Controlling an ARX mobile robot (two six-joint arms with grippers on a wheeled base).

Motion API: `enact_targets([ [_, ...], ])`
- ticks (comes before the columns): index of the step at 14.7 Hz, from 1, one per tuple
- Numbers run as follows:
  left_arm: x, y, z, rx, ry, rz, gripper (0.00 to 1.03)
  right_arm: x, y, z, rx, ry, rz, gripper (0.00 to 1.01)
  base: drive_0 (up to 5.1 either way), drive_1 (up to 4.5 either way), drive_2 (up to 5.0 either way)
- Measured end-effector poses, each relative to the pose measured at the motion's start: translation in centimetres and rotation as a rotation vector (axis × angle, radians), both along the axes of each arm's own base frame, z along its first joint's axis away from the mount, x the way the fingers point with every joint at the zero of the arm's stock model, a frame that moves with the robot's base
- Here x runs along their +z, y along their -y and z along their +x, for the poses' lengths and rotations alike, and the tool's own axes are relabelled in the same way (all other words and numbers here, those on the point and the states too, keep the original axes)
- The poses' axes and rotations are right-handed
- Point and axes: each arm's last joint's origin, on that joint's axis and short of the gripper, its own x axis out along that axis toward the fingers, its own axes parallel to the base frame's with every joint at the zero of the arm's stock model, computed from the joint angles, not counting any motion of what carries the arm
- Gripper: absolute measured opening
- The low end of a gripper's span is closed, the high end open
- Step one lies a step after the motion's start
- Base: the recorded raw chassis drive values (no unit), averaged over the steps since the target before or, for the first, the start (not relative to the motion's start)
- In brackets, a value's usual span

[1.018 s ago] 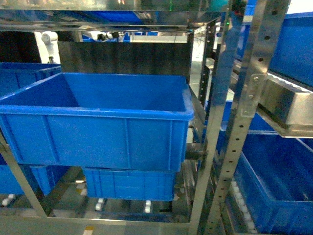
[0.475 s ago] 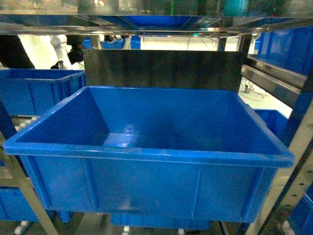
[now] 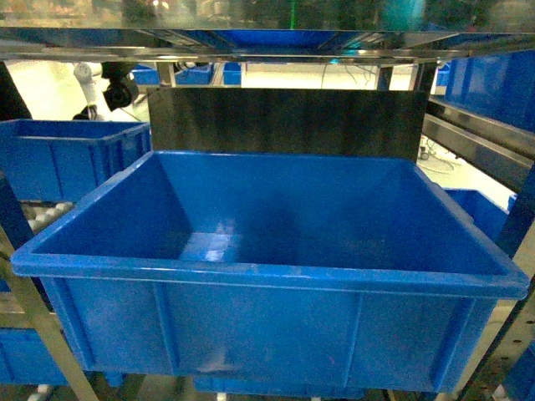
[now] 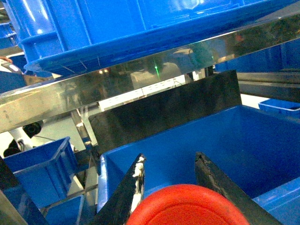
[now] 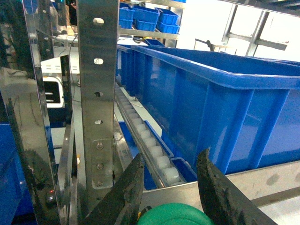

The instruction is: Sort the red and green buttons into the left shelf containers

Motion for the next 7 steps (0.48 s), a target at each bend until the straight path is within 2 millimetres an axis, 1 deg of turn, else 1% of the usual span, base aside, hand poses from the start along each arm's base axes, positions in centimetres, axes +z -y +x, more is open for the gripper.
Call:
enact_targets([
  [7,0.00,0.00,0.00,0.000,0.000,0.000,0.28,0.00,0.00,0.00,0.000,0.000,0.000,0.31,-3.6,4.82,-1.1],
])
